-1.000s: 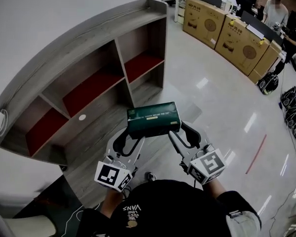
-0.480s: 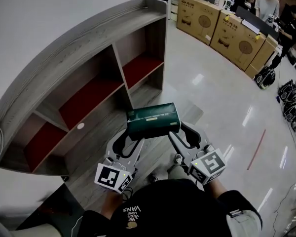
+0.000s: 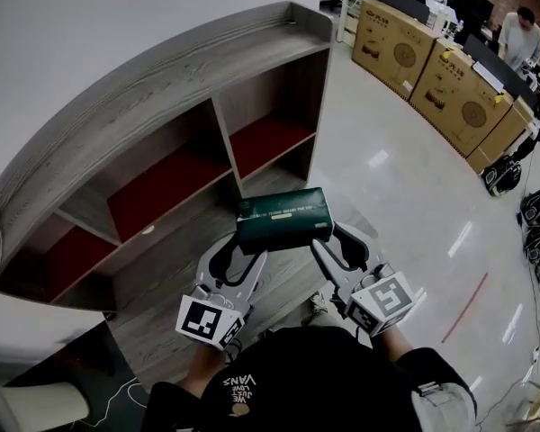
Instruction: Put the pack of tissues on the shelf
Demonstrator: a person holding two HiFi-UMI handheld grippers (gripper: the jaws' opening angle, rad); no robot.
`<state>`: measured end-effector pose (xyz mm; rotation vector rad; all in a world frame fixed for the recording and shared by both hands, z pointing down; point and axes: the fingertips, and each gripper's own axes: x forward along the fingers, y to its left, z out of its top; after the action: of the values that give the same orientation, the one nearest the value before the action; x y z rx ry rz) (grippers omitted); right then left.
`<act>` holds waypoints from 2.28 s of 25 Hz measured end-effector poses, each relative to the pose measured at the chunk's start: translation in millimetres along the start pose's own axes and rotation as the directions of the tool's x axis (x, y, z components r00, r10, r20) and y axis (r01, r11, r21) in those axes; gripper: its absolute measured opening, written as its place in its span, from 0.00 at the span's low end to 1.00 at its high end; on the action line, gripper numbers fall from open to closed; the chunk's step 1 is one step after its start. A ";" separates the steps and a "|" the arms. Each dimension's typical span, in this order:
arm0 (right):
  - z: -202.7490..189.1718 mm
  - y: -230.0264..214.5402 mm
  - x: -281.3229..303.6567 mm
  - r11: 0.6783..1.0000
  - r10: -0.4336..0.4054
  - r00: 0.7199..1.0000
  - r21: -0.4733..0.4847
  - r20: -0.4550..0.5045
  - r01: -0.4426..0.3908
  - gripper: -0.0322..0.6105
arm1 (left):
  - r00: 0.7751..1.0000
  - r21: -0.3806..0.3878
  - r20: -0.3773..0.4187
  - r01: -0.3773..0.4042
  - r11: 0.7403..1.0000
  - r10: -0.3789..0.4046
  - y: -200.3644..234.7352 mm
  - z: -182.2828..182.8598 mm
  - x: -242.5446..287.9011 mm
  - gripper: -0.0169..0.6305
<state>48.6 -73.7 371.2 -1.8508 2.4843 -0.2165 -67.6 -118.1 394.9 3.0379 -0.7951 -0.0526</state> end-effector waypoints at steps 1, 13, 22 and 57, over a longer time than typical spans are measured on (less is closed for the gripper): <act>1.3 -7.2 3.7 1.000 0.010 1.000 0.001 -0.002 -0.010 0.31 | 1.000 -0.001 -0.001 -0.011 1.000 0.011 0.9 -0.8 6.9 0.40; 5.5 -77.4 39.8 0.990 0.141 0.990 -0.016 -0.008 -0.141 0.31 | 0.989 0.014 -0.022 -0.148 0.989 0.148 7.7 -10.0 70.4 0.40; 1.3 -123.6 83.3 0.971 0.236 0.972 -0.029 0.007 -0.236 0.31 | 0.968 0.035 -0.033 -0.248 0.968 0.249 29.9 -22.0 113.0 0.40; -19.1 -159.3 174.3 0.922 0.381 0.924 -0.064 -0.043 -0.383 0.31 | 0.889 0.109 -0.096 -0.438 0.892 0.448 90.0 -55.9 151.7 0.40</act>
<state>147.4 -283.2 420.8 -1.3453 2.8392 -0.1426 22.4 -271.3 446.8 2.8108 -1.4881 0.1648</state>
